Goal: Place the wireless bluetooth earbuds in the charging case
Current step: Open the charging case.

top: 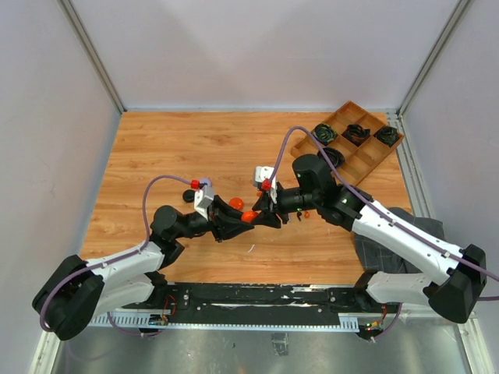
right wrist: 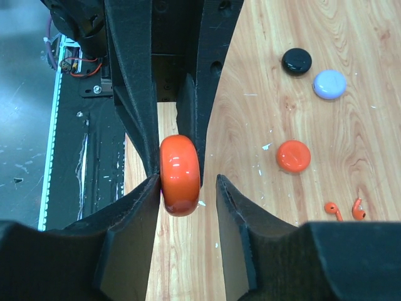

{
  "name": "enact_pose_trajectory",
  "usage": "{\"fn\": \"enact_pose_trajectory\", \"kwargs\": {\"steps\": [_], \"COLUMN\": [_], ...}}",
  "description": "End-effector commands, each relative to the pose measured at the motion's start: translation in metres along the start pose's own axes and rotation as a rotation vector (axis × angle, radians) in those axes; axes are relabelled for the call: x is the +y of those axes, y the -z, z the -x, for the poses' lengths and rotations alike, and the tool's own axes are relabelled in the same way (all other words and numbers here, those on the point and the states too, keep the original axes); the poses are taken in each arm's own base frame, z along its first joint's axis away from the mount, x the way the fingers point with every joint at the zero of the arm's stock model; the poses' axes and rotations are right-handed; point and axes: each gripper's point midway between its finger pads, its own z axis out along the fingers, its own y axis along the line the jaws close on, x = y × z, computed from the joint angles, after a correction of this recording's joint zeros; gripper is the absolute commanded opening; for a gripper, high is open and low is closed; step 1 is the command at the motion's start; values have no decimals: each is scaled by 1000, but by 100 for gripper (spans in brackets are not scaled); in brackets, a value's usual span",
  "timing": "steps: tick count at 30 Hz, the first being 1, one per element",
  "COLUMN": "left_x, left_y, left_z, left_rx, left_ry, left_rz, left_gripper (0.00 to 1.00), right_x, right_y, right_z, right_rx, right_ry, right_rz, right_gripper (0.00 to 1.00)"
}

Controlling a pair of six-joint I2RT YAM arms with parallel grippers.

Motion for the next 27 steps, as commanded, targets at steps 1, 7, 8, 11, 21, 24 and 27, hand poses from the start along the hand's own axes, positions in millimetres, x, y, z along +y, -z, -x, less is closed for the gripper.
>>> {"fn": "enact_pose_trajectory", "kwargs": {"steps": [1,7,8,11,21,24,27], "left_x": [-9,-11,-11,-9,-14,-13,-11], "left_y": [0,3,4,5,9,10,11], "left_z": [16,8,5,0,-8,-11,-13], "left_rx": [-57,-34,-25,-2,25,32,36], "left_ry": [-67,-97,-102,-122,-157,-158,-160], "left_rz": [-31,-52,-54,-51,-79,-77,-70], "left_gripper": [0,0,0,0,0,0,0], "right_x": [-8,-13,-13,-13,-18,-20,-21], "right_y": [1,7,8,11,14,15,16], "right_z": [7,10,11,14,19,21,21], "right_rx": [-24,-29,-31,-39,-44,-46,-47], "right_ry": [37,47,49,52,44,38,34], "right_rz": [-67,-113,-118,-124,-159,-173,-182], "right_gripper": [42,42,43,43,44,44,45]}}
